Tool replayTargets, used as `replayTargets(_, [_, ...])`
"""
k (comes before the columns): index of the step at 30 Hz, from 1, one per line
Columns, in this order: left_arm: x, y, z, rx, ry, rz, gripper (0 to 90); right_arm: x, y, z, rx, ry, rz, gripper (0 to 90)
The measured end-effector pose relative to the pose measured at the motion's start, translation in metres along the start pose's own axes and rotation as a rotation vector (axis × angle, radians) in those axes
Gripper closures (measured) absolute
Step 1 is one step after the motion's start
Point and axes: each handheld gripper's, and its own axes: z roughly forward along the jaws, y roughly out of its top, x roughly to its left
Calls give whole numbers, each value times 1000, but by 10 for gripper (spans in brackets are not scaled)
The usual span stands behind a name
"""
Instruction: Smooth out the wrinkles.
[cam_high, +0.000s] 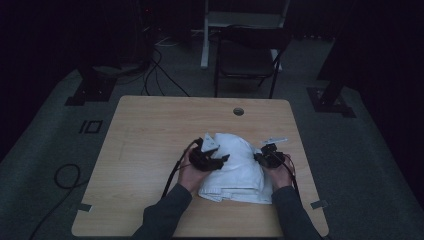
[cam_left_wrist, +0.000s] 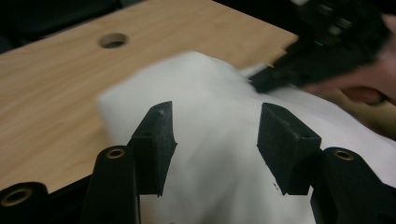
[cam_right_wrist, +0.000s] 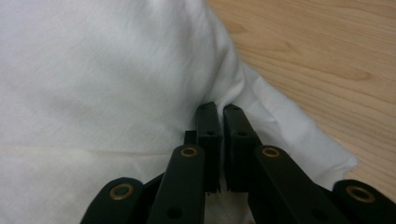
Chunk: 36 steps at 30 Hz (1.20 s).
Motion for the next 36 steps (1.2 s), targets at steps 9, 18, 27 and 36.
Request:
replayTargets(9, [-7,-20,17,113,60,68,407,12,23,15,-18,-24,-38,667])
replayTargets(18, [-5,-26,15,99,64,41,404,58,0,-59,-206,65,-215,404])
replayTargets(27, [-9,-43,-7,43,29,-8,401,40,-36,-20,-33,121,-122,470])
replayTargets(36, [9,-64,-9,76,129,-30,402,51,-23,-1,-68,152,-102,471])
